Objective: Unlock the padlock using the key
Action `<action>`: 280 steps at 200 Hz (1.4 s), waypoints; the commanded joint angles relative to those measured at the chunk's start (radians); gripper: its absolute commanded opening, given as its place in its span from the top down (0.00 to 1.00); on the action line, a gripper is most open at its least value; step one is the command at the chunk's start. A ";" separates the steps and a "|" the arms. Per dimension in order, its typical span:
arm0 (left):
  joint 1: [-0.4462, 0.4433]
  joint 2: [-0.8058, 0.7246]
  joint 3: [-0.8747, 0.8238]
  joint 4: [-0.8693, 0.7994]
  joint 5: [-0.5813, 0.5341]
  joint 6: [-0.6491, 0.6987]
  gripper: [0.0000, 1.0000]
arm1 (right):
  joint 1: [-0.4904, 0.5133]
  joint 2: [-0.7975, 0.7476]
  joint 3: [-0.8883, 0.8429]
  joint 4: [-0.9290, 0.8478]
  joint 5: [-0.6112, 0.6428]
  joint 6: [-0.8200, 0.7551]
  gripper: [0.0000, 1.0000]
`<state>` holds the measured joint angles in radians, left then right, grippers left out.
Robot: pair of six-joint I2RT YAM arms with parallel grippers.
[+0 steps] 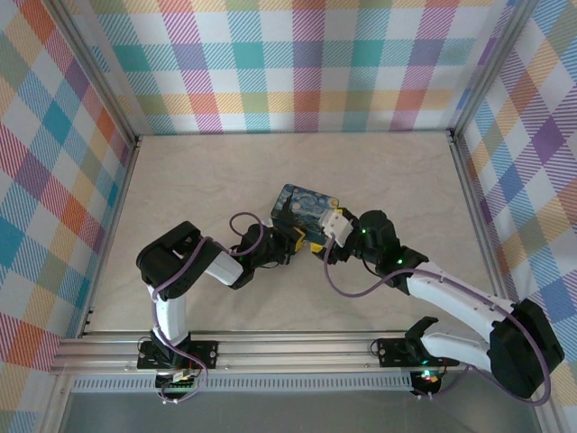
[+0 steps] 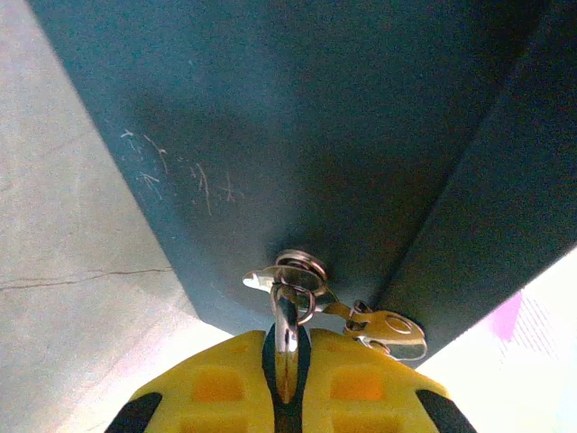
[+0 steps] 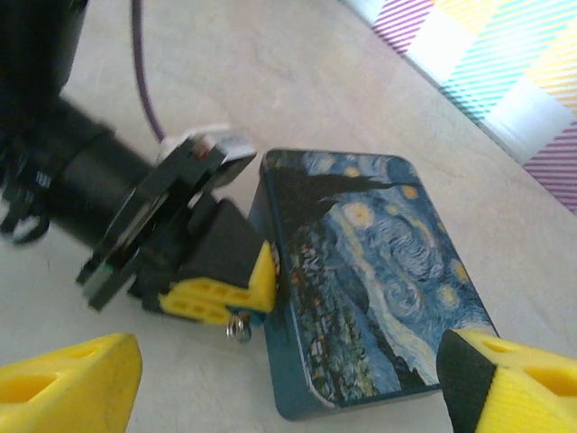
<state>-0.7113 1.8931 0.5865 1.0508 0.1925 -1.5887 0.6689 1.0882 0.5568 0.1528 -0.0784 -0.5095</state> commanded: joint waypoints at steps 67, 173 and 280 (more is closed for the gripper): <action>-0.008 -0.026 0.015 -0.029 0.015 0.015 1.00 | 0.103 0.194 -0.052 0.151 0.181 -0.294 0.20; -0.008 -0.024 0.021 -0.036 0.018 0.013 1.00 | 0.144 0.423 0.012 0.290 0.266 -0.271 0.57; -0.008 -0.022 0.021 -0.038 0.021 0.012 1.00 | 0.144 0.494 0.046 0.341 0.299 -0.260 0.79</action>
<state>-0.7113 1.8908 0.5991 1.0252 0.2001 -1.5814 0.8066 1.5620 0.5739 0.4564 0.2028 -0.7792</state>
